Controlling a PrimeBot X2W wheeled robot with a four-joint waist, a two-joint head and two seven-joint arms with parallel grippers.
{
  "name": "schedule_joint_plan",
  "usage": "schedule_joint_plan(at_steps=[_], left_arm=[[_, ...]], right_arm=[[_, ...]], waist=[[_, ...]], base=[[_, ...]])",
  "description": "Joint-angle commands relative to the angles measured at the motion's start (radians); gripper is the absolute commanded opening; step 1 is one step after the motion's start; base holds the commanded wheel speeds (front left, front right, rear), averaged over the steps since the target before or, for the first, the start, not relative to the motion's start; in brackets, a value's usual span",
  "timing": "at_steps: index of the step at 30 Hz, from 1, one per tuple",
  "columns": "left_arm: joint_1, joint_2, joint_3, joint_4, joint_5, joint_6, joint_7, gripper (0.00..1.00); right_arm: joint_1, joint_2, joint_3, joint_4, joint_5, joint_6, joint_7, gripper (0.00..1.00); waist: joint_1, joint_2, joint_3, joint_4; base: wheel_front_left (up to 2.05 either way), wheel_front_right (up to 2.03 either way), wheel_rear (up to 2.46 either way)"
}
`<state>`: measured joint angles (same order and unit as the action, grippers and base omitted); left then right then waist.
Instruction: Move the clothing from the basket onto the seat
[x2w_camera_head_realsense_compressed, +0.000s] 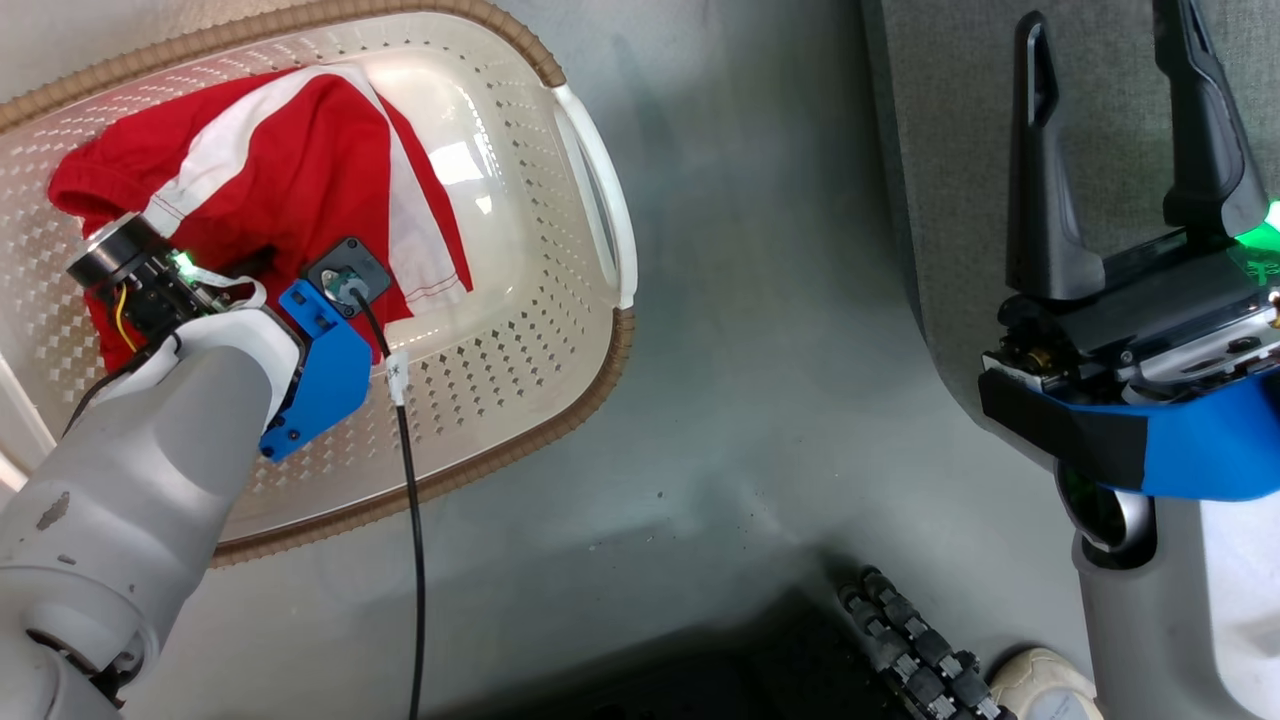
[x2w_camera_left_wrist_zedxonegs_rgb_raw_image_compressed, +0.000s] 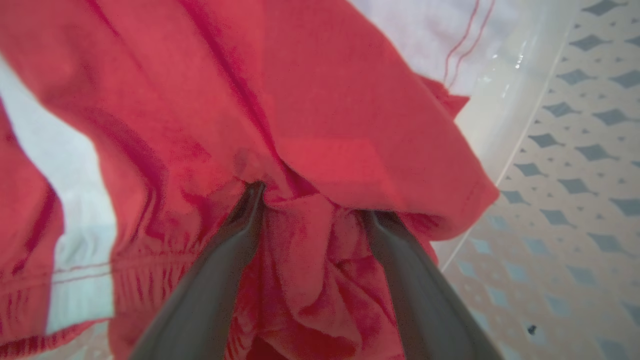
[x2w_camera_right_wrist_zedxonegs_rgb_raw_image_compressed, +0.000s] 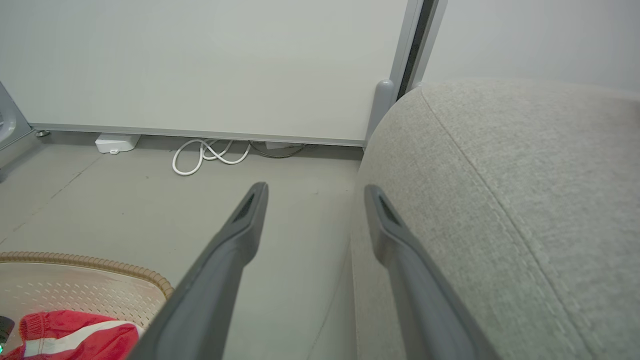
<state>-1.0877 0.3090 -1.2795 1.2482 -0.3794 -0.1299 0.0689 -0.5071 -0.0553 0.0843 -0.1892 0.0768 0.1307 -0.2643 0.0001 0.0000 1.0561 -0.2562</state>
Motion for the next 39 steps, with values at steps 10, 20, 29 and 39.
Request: schedule_joint_plan(at_steps=[10, 20, 29, 39], left_arm=[[-0.024, -0.068, -0.002, 0.025, 0.030, 0.004, 0.018, 0.00], [0.015, -0.129, 0.025, 0.017, -0.018, 0.003, -0.145, 0.00], [0.051, -0.182, 0.096, 0.010, -0.106, 0.007, -0.295, 0.00], [0.119, -0.186, 0.195, -0.102, -0.171, 0.026, -0.335, 0.00]], right_arm=[[0.002, 0.006, -0.013, -0.015, -0.018, 0.000, 0.000, 1.00], [0.008, -0.005, -0.035, 0.014, -0.020, 0.000, 0.000, 1.00], [0.038, -0.027, -0.041, 0.065, -0.014, 0.000, 0.000, 1.00], [0.122, -0.049, -0.061, 0.135, -0.006, 0.000, 0.000, 1.00]], waist=[[-0.0001, 0.0000, -0.008, 0.017], [-0.0001, 0.0000, -0.132, 0.088], [-0.0001, 0.0000, -0.298, 0.158], [-0.0001, 0.0000, -0.516, 0.225]], base=[[0.00, 0.00, 0.00], [0.00, 0.00, 0.00], [0.00, 0.00, 0.00], [0.00, 0.00, 0.00]])
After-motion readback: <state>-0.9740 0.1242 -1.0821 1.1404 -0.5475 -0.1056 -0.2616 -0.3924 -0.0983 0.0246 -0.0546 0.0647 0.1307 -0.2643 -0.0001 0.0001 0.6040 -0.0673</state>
